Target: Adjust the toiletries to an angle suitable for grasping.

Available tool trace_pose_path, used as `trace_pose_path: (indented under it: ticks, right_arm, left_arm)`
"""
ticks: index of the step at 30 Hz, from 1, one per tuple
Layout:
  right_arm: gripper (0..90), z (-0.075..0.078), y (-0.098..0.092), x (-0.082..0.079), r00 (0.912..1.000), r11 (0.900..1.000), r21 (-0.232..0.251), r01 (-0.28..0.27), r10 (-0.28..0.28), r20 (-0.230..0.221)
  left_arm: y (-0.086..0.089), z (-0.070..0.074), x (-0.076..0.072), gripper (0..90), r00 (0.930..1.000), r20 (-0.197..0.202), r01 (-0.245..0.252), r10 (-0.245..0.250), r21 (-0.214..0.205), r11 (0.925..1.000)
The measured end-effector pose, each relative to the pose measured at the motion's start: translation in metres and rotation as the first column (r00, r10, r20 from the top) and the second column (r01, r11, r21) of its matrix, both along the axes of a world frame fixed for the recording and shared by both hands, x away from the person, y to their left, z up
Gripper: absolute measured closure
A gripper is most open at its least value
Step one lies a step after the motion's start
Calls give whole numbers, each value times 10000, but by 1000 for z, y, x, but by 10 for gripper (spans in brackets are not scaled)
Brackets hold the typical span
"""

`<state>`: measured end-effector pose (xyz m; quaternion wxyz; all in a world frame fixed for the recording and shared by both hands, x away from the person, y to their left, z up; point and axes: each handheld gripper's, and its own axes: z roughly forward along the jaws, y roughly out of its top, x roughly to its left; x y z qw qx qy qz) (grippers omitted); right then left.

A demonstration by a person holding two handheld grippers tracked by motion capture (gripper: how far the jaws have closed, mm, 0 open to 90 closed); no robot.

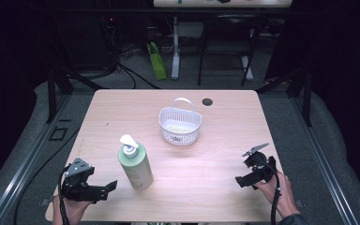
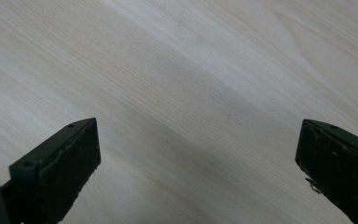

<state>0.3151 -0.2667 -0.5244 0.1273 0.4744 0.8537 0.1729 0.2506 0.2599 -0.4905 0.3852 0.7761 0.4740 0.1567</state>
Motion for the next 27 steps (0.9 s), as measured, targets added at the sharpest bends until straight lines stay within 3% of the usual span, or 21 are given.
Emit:
trace_pose_path:
  ticks: [6, 13, 18, 27]
  right_arm:
    - [0, 1, -3, 1, 9999, 9998, 155, 160, -161, 52]
    - [0, 2, -1, 1, 10000, 9999, 124, 45, -46, 65]
    - [0, 5, 0, 1, 9999, 9993, 365, -63, 60, 89]
    - [0, 5, 4, 1, 9999, 9990, 433, -145, 141, 96]
  left_arm:
    - [1, 4, 0, 0, 9999, 140, -14, 19, -381, 9993]
    - [-5, 10, -2, 0, 9993, 386, 15, 0, -388, 9992]
    - [-17, 21, -4, 0, 9944, 978, 443, -395, -475, 9979]
    - [-33, 30, -3, 0, 9865, 1433, 850, -788, -372, 9957]
